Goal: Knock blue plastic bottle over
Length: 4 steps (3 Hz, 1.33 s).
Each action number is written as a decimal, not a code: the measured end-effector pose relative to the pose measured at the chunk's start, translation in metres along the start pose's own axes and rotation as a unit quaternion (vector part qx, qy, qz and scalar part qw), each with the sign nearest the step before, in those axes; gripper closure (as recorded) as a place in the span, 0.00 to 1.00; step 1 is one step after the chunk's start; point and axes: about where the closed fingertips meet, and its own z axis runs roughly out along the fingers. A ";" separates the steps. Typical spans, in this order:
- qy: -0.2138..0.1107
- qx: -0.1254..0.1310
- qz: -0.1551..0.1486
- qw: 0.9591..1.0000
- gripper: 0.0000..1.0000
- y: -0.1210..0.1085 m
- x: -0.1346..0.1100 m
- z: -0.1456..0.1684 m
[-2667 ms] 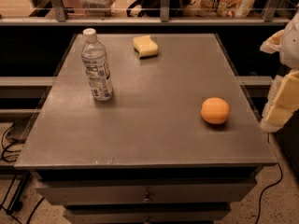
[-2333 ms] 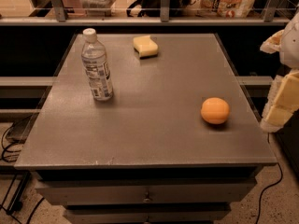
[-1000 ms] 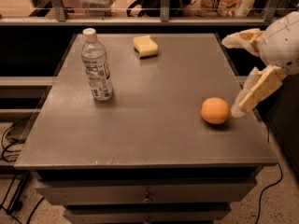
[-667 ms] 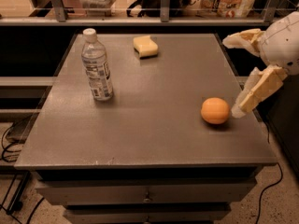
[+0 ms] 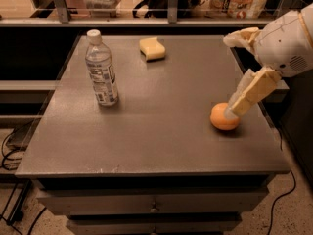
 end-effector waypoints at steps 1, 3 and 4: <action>-0.014 0.000 -0.002 1.000 0.00 -0.006 -0.017 0.019; -0.081 -0.028 0.006 0.996 0.00 -0.018 -0.049 0.066; -0.082 -0.031 0.006 0.996 0.00 -0.018 -0.051 0.069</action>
Offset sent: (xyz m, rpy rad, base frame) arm 0.0356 0.0776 -0.0103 0.1332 0.0221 0.0651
